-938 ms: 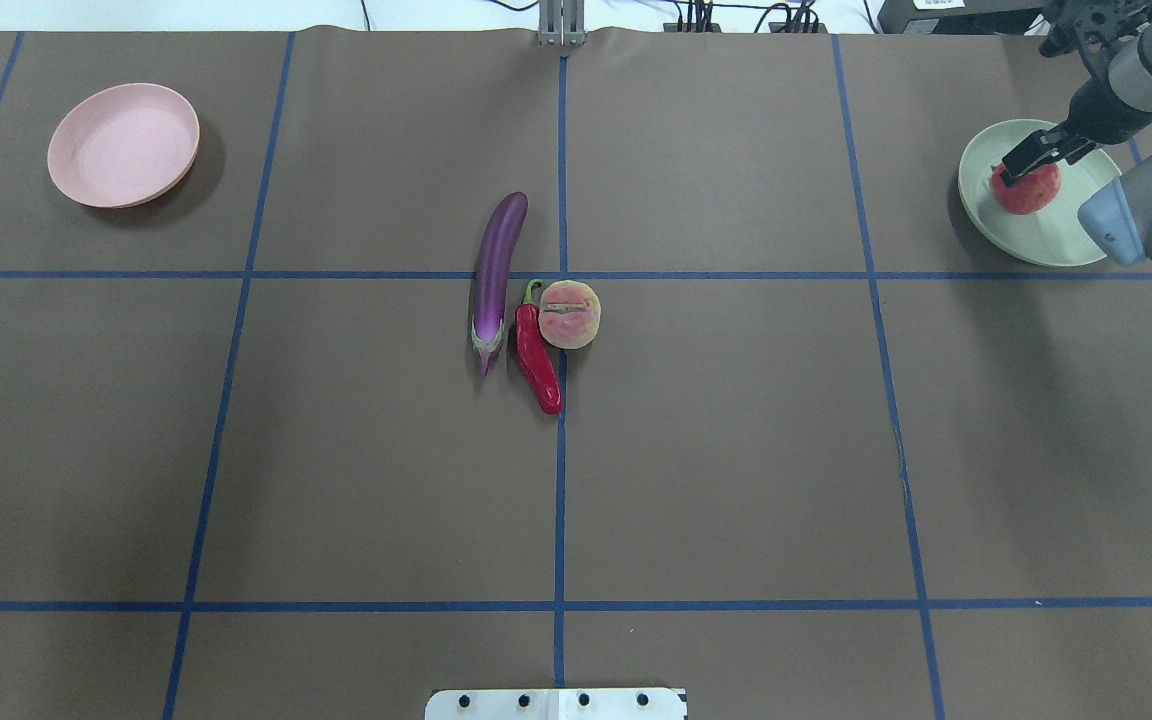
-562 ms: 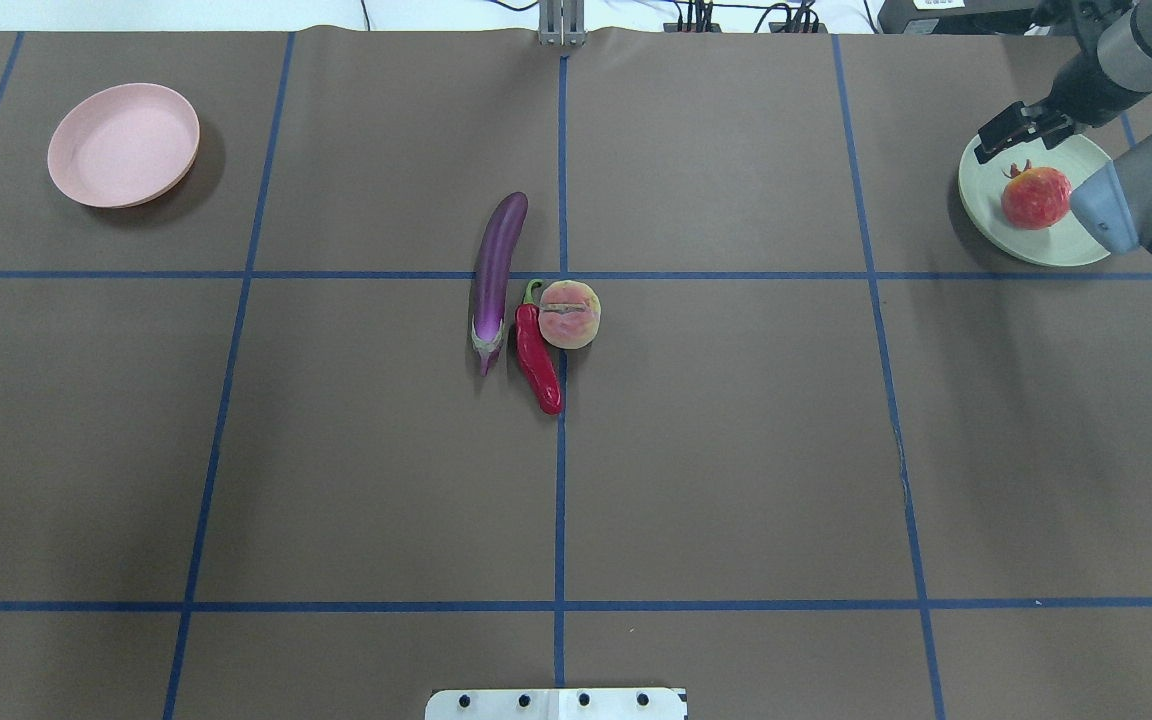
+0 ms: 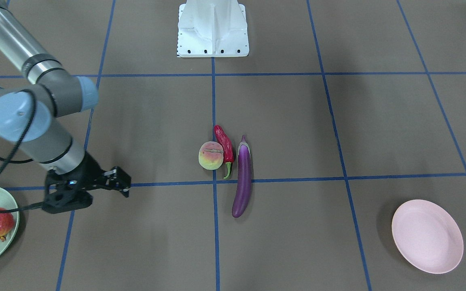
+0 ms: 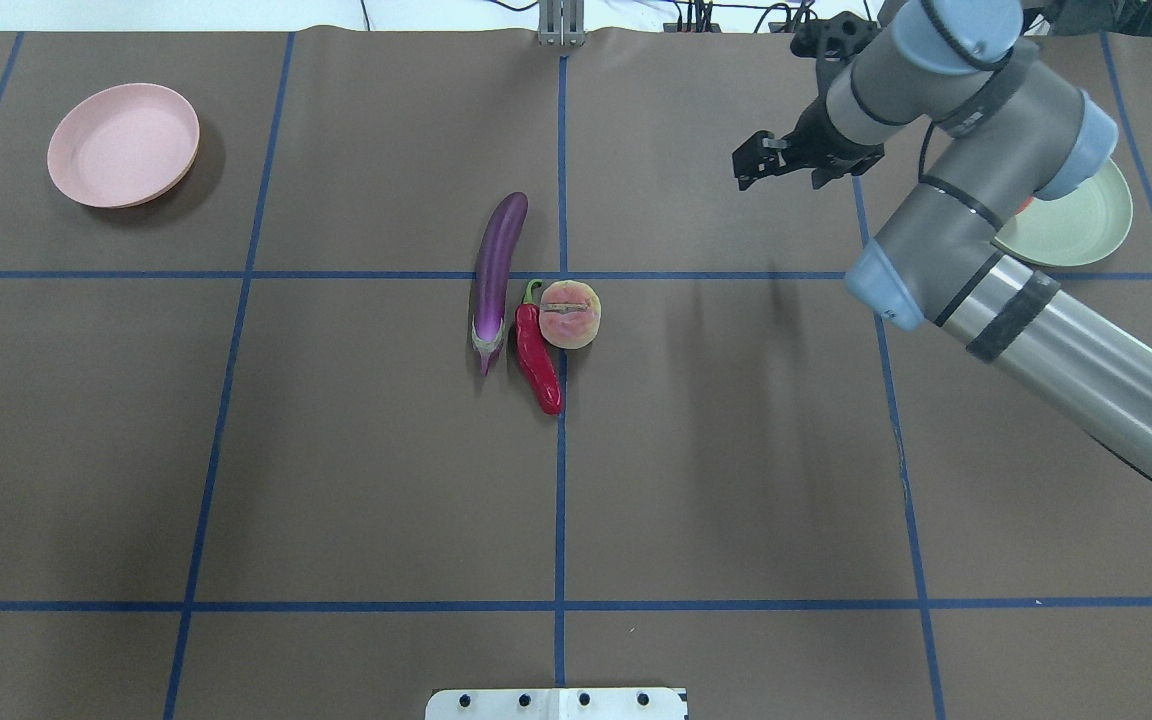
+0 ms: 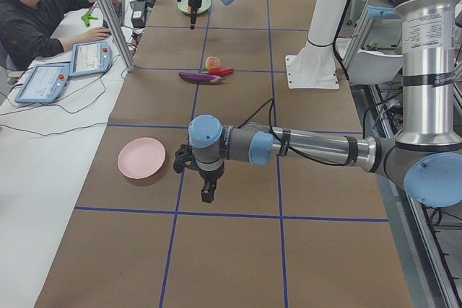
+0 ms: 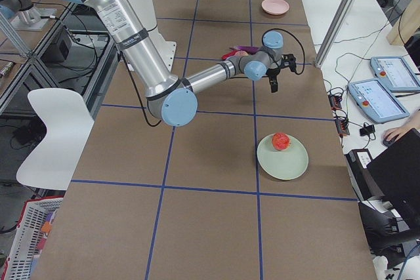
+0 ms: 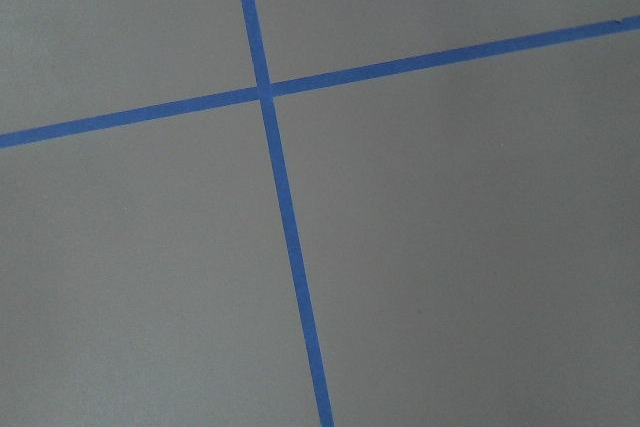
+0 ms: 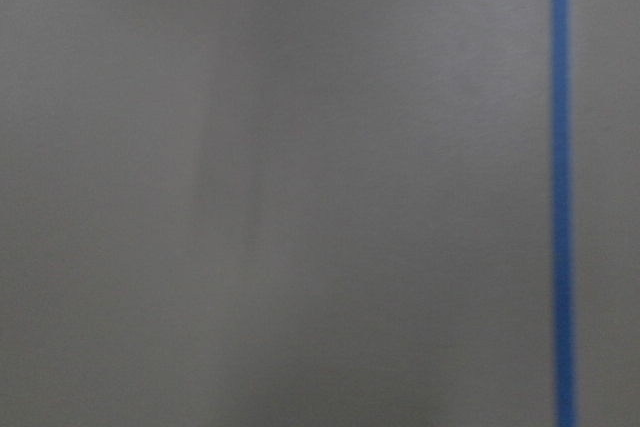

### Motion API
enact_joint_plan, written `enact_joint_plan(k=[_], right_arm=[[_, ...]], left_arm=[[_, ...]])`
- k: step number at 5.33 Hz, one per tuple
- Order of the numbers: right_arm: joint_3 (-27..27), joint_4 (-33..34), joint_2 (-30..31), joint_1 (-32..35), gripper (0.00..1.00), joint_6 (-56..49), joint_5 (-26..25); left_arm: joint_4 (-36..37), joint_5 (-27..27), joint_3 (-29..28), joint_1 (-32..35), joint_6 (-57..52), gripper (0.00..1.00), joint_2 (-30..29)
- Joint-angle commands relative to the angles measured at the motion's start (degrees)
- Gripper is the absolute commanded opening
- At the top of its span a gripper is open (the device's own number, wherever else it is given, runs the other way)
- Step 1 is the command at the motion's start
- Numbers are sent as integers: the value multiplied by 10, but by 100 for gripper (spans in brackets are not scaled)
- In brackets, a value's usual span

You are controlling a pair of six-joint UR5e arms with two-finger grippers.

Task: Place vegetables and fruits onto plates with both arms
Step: 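Move the right gripper back to the peach and grasp it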

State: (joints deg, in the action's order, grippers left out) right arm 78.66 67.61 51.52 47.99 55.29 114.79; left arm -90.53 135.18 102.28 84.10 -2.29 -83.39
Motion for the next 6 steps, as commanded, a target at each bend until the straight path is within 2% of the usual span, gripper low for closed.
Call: enact_joint_plan(k=[1,4,6], right_arm=[[-2,118,-114,-99,99,81,-98],[-12,172,-144,-168,99,115,-173],[-26,194,-145,-178,99,104,-193]], left_arm=[[0,0,-5,-2,-1,100,0],[-1,0,-6,-3,-1,100,-2],[-1,0,-6,-3,-1,100,-4]])
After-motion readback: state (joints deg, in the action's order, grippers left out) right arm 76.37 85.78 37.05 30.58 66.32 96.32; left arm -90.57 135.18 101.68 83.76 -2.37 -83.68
